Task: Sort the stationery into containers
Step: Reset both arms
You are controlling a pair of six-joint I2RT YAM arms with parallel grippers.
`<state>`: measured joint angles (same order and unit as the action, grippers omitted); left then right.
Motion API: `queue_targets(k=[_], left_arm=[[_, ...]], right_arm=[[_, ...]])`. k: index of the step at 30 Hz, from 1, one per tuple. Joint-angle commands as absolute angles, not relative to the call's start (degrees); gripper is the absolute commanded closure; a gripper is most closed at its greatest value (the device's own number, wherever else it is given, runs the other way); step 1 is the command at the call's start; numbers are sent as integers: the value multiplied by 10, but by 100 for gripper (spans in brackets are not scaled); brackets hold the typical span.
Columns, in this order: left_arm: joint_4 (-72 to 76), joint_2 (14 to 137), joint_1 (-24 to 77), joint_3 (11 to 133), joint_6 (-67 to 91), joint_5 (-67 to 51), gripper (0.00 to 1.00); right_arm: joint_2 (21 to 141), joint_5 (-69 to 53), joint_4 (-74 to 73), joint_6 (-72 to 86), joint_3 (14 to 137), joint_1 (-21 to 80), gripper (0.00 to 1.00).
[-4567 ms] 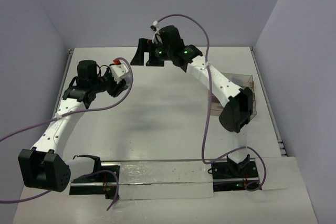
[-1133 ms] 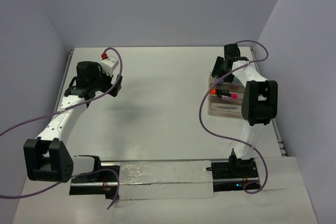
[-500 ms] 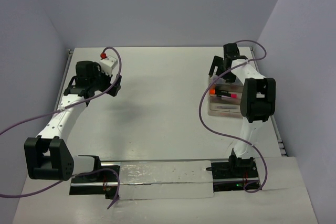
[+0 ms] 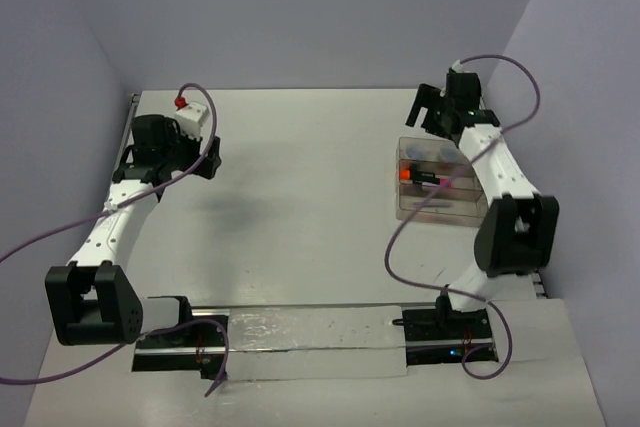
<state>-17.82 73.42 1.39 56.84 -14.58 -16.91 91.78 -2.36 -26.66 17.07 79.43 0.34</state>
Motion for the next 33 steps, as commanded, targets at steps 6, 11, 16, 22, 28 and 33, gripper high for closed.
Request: queue_targets(k=[6,11,16,22,28,33], left_arm=[[-155,647,-109,539,-93,-166,1],[-154,610,-152,482,-97,-169,1],[-136,556,-181,412,-105,-159,1],[-112,513,-189,355,-105,-161,1],[-111,508,-201,347,-96,-185,1],[-107,492,-222,341,-91,-207,1]], right_arm=[[521,144,-62,195,494,4,0],[402,255,-75,228,395,-11,0],[279,340,-87,280,311,-11,0],[197,344,-98,299,251,-11,0],[186,327,-102,308,237,-11,0],[192,315,-119,320,241,-11,0]])
